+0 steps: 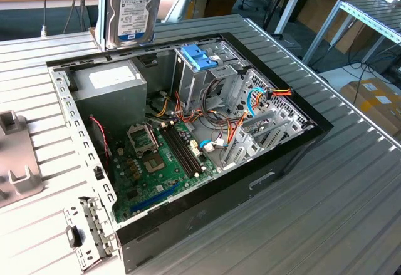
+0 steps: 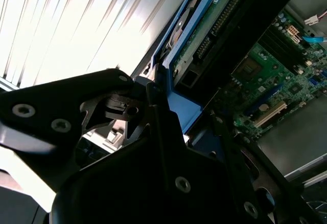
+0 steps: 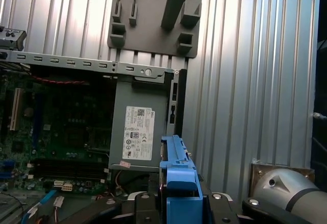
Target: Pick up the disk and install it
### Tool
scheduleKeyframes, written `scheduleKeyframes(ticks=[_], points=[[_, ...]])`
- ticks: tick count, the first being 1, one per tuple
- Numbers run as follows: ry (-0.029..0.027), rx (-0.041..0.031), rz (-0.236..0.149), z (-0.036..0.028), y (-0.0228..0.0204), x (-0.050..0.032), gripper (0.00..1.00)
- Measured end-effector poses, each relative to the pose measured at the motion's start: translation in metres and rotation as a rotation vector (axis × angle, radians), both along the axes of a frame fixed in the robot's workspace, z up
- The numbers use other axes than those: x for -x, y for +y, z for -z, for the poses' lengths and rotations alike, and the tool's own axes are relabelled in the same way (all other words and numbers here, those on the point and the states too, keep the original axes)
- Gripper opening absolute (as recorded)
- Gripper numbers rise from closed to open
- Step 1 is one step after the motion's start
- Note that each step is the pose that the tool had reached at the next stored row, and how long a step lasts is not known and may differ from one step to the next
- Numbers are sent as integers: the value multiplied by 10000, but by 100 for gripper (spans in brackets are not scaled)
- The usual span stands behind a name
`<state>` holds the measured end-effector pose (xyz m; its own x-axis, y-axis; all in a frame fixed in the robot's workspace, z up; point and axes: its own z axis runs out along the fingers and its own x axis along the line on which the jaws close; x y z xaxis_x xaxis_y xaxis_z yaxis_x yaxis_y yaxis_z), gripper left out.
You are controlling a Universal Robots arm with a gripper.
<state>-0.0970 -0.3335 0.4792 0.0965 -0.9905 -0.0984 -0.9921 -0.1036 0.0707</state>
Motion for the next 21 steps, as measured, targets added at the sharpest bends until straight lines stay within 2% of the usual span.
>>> scheduleKeyframes(ticks=[21], points=[[0, 0, -1, 3, -29, -33, 37]])
